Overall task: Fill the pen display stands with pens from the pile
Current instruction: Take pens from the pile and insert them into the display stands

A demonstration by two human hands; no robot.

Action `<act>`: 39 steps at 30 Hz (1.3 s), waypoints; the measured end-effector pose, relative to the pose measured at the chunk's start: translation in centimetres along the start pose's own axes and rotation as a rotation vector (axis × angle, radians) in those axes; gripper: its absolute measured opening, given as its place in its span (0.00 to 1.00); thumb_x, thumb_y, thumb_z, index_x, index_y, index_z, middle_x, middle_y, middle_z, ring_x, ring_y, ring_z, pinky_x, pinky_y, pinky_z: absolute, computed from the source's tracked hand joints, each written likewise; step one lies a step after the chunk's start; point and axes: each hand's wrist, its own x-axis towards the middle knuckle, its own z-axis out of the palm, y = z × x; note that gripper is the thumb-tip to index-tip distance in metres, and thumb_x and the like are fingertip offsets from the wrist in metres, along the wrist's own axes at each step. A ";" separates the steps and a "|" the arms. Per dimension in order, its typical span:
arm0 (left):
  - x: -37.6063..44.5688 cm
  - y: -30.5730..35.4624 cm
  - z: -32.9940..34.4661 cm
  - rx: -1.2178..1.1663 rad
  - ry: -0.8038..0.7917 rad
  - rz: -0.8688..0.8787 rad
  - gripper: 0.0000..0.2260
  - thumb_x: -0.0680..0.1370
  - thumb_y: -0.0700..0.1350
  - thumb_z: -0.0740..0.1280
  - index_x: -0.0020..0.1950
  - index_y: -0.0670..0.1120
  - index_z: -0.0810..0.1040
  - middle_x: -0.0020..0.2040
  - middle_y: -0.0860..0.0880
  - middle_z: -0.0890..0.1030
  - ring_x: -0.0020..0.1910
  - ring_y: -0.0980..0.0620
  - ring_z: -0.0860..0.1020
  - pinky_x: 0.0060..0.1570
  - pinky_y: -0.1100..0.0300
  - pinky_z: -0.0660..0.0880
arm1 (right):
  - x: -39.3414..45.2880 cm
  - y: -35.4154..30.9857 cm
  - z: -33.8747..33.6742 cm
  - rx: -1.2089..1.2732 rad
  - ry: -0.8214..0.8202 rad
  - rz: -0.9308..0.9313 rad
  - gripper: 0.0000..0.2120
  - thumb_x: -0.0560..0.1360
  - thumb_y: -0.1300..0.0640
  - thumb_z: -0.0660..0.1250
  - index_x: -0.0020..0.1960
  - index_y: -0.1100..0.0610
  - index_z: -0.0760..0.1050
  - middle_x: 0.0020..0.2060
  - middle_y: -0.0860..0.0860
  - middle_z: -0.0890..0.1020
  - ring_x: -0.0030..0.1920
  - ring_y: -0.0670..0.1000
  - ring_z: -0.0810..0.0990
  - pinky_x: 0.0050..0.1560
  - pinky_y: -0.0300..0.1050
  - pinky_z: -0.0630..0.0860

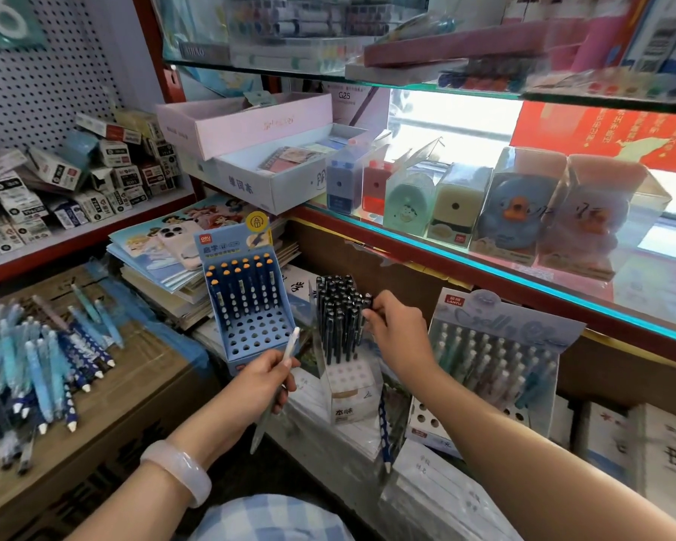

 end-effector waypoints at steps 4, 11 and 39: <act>-0.1 -0.1 0.0 0.004 0.001 0.002 0.09 0.82 0.43 0.53 0.52 0.45 0.72 0.39 0.46 0.73 0.33 0.53 0.70 0.32 0.62 0.69 | 0.1 0.1 0.1 -0.052 -0.026 -0.014 0.06 0.79 0.56 0.61 0.50 0.59 0.71 0.35 0.51 0.76 0.30 0.46 0.71 0.35 0.44 0.71; 0.3 -0.4 -0.2 0.009 -0.010 -0.014 0.09 0.82 0.43 0.53 0.51 0.46 0.72 0.38 0.47 0.74 0.33 0.53 0.71 0.33 0.60 0.69 | 0.7 1.4 0.9 -0.216 -0.017 0.017 0.08 0.78 0.53 0.64 0.48 0.58 0.75 0.41 0.48 0.72 0.43 0.47 0.70 0.39 0.40 0.66; -2.4 -0.5 -0.6 -0.077 0.113 0.021 0.09 0.82 0.41 0.54 0.49 0.45 0.73 0.35 0.46 0.73 0.32 0.52 0.69 0.31 0.61 0.67 | -10.0 5.0 4.6 -0.502 -0.406 0.363 0.13 0.80 0.58 0.58 0.60 0.63 0.72 0.56 0.58 0.78 0.56 0.57 0.78 0.50 0.46 0.73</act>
